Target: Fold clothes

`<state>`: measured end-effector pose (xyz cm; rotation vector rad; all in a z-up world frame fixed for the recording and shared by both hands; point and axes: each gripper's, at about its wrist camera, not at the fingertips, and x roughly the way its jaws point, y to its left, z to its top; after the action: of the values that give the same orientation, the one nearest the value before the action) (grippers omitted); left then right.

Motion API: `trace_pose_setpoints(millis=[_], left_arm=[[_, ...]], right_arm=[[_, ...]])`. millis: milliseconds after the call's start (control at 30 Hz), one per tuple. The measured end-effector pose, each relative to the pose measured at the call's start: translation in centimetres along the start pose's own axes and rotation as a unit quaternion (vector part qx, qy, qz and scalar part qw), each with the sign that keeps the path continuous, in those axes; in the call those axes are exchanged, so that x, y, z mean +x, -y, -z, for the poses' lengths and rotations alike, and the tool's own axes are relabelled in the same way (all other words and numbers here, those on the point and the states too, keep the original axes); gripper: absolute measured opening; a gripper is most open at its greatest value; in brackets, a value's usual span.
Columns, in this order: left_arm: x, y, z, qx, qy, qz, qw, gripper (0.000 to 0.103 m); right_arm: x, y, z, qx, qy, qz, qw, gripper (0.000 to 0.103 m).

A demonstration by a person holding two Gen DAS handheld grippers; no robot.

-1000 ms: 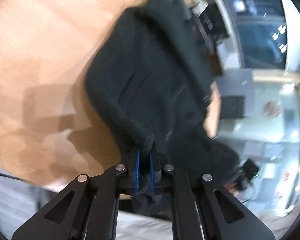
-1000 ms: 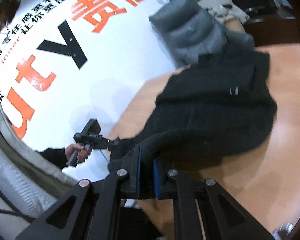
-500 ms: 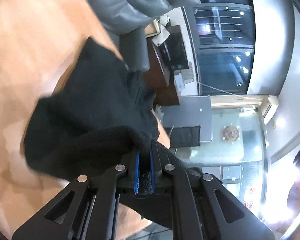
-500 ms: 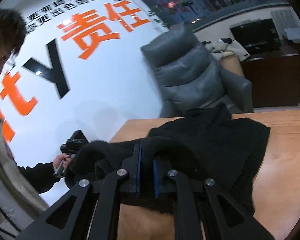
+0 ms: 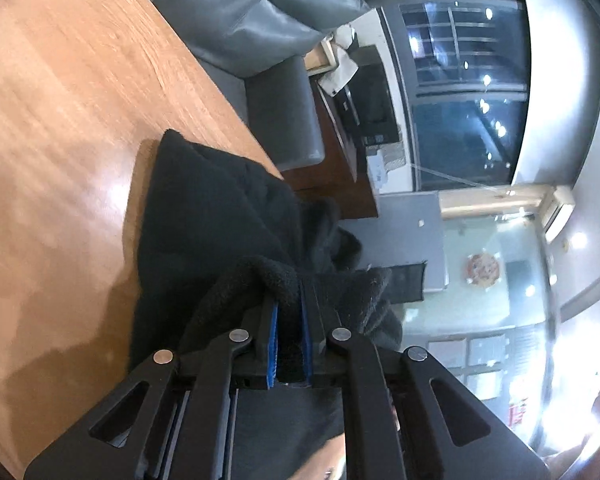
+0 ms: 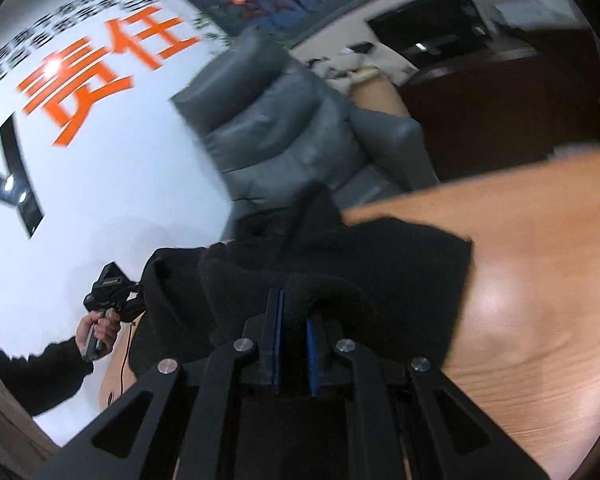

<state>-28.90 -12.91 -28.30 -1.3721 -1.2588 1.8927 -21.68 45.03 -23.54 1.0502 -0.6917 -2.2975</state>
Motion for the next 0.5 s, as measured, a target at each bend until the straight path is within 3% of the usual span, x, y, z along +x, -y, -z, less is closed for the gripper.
trace_pose_setpoints(millis=[133, 167, 200, 233, 267, 300, 333, 367, 500], left_arm=[[1.4, 0.0, -0.6, 0.027, -0.014, -0.013, 0.9995, 0.013], [1.0, 0.5, -0.4, 0.041, -0.015, -0.017, 0.9989, 0.018], [0.4, 1.2, -0.2, 0.059, -0.014, -0.022, 0.9979, 0.034], [-0.2, 1.8, 0.1, 0.074, -0.011, -0.030, 0.9968, 0.044], [-1.2, 2.7, 0.6, 0.088, -0.005, -0.034, 0.9955, 0.064], [-2.5, 3.8, 1.1, 0.103, 0.002, -0.036, 0.9940, 0.073], [-4.0, 5.0, 1.7, 0.117, 0.008, -0.031, 0.9926, 0.075], [-5.3, 5.9, 2.0, 0.125, 0.013, -0.025, 0.9917, 0.077], [-10.6, 10.5, 2.8, 0.151, 0.053, -0.043, 0.9861, 0.086]], right_arm=[[1.6, 2.0, 1.4, 0.006, -0.010, 0.025, 1.000, 0.014], [1.5, 1.7, 1.5, -0.006, -0.010, 0.028, 1.000, 0.016], [1.4, 1.2, 1.5, -0.020, -0.012, 0.033, 0.999, 0.021], [1.1, 0.5, 1.6, -0.039, -0.016, 0.043, 0.998, 0.025], [0.7, -0.3, 1.6, -0.060, -0.021, 0.053, 0.997, 0.041], [0.1, -1.0, 1.7, -0.079, -0.022, 0.068, 0.994, 0.065], [-0.7, -1.9, 1.7, -0.099, -0.019, 0.083, 0.991, 0.076], [-2.0, -2.8, 1.8, -0.120, -0.012, 0.091, 0.988, 0.081], [-6.8, -6.3, 1.1, -0.188, -0.002, 0.121, 0.975, 0.081]])
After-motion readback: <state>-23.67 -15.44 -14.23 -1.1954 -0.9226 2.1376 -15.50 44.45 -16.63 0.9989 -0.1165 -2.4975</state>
